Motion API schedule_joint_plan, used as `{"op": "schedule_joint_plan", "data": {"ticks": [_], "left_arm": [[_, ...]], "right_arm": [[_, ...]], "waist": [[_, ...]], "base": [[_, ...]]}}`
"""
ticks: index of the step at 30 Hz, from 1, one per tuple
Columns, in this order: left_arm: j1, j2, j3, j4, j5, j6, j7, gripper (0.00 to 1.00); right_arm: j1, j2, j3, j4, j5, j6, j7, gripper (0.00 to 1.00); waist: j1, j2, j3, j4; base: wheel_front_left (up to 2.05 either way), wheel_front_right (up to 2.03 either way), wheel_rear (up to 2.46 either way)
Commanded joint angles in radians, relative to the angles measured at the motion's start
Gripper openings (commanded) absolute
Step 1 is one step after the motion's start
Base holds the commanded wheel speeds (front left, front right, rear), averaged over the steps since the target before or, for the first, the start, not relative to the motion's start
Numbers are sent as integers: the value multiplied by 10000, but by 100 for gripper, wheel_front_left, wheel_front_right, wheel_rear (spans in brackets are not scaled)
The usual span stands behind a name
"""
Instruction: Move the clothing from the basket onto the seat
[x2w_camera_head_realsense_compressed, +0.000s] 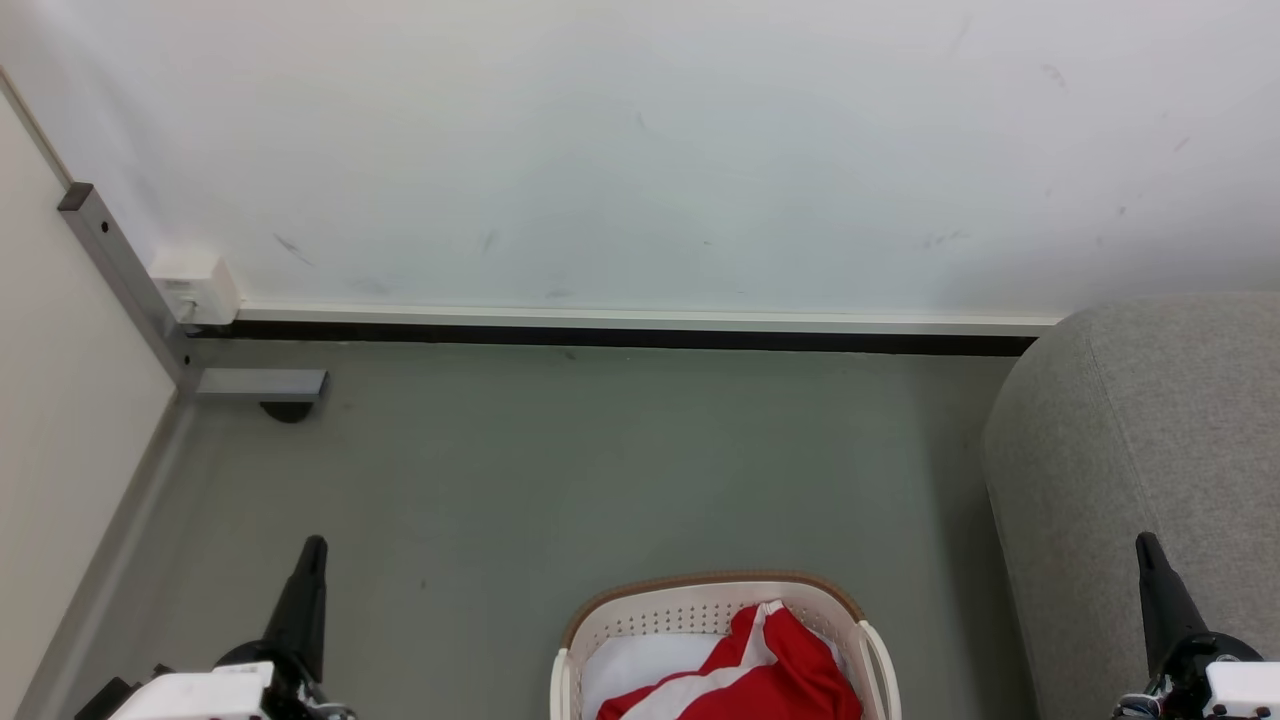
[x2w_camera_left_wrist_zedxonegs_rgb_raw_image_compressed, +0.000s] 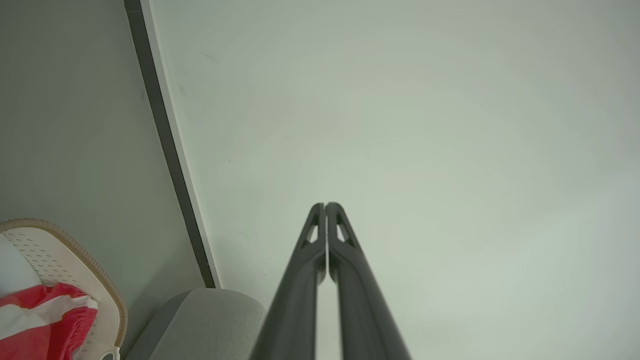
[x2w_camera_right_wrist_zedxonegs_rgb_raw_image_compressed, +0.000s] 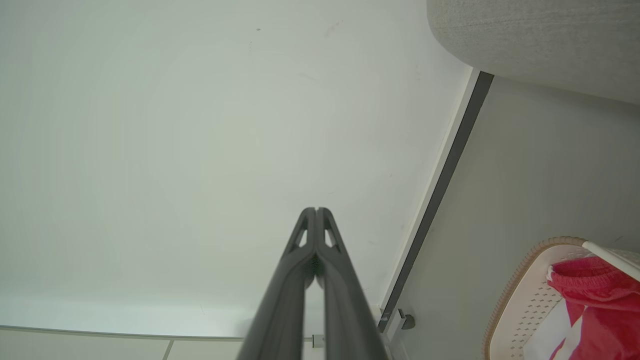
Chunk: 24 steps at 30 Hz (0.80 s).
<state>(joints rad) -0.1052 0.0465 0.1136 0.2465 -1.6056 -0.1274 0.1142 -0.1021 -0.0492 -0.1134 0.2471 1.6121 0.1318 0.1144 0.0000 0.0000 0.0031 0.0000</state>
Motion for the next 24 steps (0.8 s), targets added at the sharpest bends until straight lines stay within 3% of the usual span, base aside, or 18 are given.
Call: {"op": "schedule_joint_plan", "data": {"ticks": [1,24], "left_arm": [[-79,75,12,-33,-140,-70,28,0],[-79,75,12,-33,-140,-70,28,0]], "right_arm": [[-128,-11,-29,-50,17,-22,21,0],[-128,-11,-29,-50,17,-23,20,0]], "waist": [[0,0,0,0],[0,0,0,0]], "base": [[0,0,0],[0,0,0]]}}
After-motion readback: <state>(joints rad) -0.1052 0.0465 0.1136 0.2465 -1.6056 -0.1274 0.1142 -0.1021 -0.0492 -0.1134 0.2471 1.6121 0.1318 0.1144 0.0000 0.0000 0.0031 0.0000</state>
